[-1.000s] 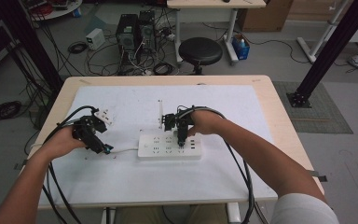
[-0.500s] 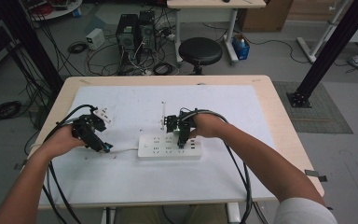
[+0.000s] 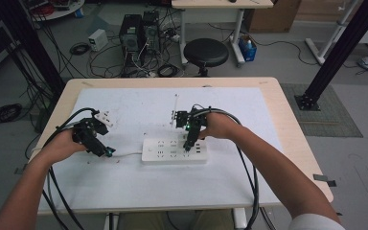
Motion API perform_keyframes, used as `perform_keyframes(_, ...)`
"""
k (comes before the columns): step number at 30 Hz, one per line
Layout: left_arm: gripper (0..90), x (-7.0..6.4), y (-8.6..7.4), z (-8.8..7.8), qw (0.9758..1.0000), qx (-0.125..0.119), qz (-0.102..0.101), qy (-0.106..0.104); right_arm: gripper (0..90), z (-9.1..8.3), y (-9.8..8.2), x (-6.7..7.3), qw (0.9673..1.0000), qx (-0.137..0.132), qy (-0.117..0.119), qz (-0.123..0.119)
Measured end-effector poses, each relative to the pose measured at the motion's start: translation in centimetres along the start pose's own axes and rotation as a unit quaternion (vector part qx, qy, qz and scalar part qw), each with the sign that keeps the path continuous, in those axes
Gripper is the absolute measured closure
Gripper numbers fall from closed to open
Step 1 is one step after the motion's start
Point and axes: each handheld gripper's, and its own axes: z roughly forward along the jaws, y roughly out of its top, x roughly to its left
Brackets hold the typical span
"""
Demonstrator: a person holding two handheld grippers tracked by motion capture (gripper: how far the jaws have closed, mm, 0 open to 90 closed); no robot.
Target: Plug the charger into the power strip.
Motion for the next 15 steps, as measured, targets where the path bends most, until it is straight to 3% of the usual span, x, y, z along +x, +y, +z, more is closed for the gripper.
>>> perform_keyframes(3, 19.3, 0.0, 0.0, -0.1, 1.0, -0.002, 0.002, 0.003, 17.9, -1.3, -1.0, -0.8, 0.9983, -0.049, 0.013, 0.03)
perform_keyframes(4, 19.3, -0.1, 0.0, -0.2, 1.0, -0.003, 0.001, 0.004, 16.7, -1.6, -1.2, -0.9, 0.9968, -0.057, 0.01, 0.055)
perform_keyframes(7, 19.3, 0.0, 0.0, -0.3, 1.0, -0.007, 0.004, 0.005, 16.4, -2.4, -2.2, -1.8, 0.9922, -0.072, -0.009, 0.102)
perform_keyframes(8, 19.3, -0.1, 0.0, -0.4, 0.9999, -0.008, 0.003, 0.006, 16.3, -2.7, -2.5, -2.1, 0.9899, -0.081, -0.009, 0.116)
perform_keyframes(9, 19.3, -0.1, 0.0, -0.4, 0.9999, -0.008, 0.003, 0.006, 16.3, -2.7, -2.5, -2.1, 0.9899, -0.081, -0.009, 0.116)
perform_keyframes(10, 19.3, -0.1, 0.0, -0.4, 0.9999, -0.012, 0.002, 0.007, 12.9, -3.0, -2.8, -2.4, 0.9876, -0.089, -0.007, 0.129)
perform_keyframes(11, 19.3, -0.1, 0.1, -0.4, 0.9999, -0.01, 0.003, 0.007, 10.4, -3.6, -3.3, -2.8, 0.9818, -0.109, -0.001, 0.155)
perform_keyframes(15, 19.3, -0.2, 0.2, -0.5, 0.9999, -0.012, 0.005, 0.006, 10.3, -4.2, -3.9, -3.0, 0.9785, -0.114, -0.003, 0.171)
